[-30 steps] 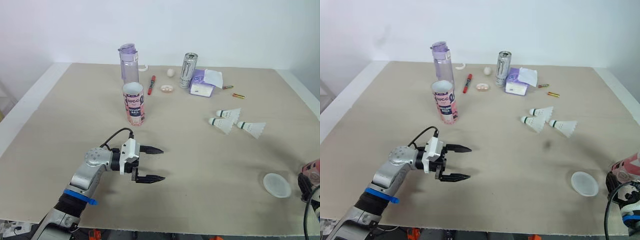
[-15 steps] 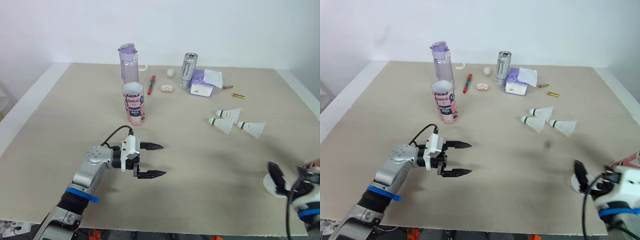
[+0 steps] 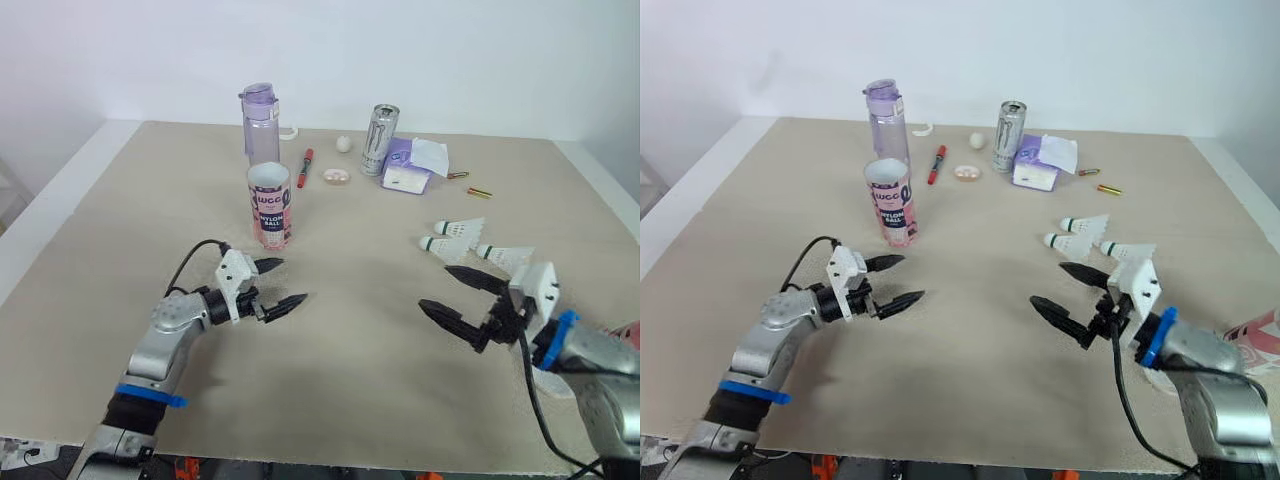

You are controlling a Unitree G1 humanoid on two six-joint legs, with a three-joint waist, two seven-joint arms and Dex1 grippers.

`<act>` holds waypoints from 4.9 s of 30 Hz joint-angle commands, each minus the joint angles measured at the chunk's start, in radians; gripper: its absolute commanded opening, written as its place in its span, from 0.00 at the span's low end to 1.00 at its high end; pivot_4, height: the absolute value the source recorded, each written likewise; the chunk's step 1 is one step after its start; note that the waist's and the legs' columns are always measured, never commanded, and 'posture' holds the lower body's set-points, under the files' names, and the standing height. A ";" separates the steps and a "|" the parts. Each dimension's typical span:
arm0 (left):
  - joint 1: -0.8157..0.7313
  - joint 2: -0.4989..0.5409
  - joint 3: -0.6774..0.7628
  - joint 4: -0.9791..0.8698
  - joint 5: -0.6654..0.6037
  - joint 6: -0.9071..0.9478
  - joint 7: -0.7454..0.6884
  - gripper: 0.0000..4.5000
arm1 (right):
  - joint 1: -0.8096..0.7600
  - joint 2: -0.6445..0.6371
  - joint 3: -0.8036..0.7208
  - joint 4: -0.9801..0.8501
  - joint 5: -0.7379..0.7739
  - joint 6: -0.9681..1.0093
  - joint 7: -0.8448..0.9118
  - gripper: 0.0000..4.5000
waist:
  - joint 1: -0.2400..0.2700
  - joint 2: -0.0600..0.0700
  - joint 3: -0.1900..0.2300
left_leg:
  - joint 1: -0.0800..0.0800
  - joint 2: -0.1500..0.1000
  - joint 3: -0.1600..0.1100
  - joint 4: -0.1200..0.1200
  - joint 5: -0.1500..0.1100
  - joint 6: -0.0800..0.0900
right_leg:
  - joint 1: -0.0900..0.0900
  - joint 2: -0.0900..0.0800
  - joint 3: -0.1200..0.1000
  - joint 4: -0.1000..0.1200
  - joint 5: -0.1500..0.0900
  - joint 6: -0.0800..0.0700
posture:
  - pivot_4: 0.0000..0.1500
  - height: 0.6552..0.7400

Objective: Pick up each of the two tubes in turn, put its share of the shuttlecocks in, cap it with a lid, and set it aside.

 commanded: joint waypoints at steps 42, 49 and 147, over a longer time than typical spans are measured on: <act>-0.447 -0.053 0.074 0.634 0.131 -0.111 0.127 1.00 | -0.280 0.080 0.132 0.209 -0.117 -0.119 0.085 0.99 | 0.001 0.000 0.000 | -0.002 -0.001 -0.002 0.001 0.000 0.000 | 0.000 0.001 -0.003 0.001 0.007 -0.001 | 1.00 1.00; -0.532 -0.063 0.072 0.784 0.157 -0.177 0.112 1.00 | -0.282 0.078 0.136 0.208 -0.116 -0.120 0.075 0.99 | 0.001 0.000 0.000 | -0.002 -0.002 -0.002 0.001 0.000 0.000 | 0.000 0.001 -0.003 0.001 0.007 -0.001 | 1.00 1.00; -0.653 0.117 -0.442 0.256 0.425 0.104 -0.699 0.68 | 0.041 0.114 -0.112 -0.119 0.022 0.114 -0.358 1.00 | 0.001 0.001 -0.001 | -0.002 0.000 -0.004 0.006 0.000 -0.001 | 0.001 0.006 0.000 0.003 0.002 0.001 | 1.00 1.00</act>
